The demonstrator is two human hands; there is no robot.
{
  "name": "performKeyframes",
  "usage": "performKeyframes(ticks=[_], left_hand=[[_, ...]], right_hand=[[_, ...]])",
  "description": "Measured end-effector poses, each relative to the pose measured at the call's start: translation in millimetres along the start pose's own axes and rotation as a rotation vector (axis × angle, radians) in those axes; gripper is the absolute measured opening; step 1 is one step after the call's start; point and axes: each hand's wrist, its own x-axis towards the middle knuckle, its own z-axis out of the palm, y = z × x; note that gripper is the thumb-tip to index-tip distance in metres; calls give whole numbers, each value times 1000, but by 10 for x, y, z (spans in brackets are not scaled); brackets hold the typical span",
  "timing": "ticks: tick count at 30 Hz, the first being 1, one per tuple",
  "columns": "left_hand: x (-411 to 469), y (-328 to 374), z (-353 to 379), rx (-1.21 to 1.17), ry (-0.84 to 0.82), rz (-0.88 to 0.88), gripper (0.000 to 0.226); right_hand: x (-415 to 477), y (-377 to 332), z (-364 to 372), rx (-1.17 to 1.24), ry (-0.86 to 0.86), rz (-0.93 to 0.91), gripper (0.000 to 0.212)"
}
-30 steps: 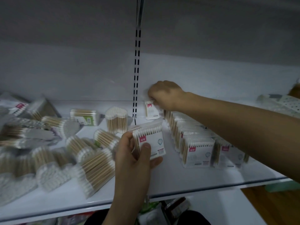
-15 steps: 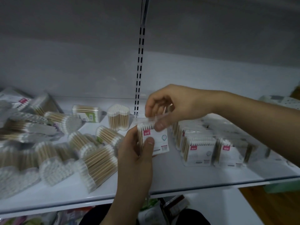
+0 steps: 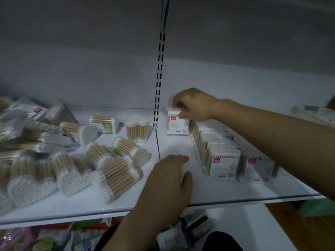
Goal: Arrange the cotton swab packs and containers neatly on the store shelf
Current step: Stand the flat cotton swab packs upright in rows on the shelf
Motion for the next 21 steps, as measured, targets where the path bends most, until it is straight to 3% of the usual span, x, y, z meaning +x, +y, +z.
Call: performKeyframes(ticks=[5, 12, 17, 21], left_hand=[[6, -125, 6, 202, -129, 115, 38], [3, -194, 50, 228, -103, 148, 36], [35, -171, -39, 258, -152, 167, 39], [130, -35, -384, 358, -177, 240, 41]], right_hand=[[72, 21, 84, -84, 4, 40, 19], [117, -1, 142, -143, -37, 71, 24], [18, -92, 87, -195, -14, 89, 43], [-166, -342, -144, -68, 69, 59, 55]])
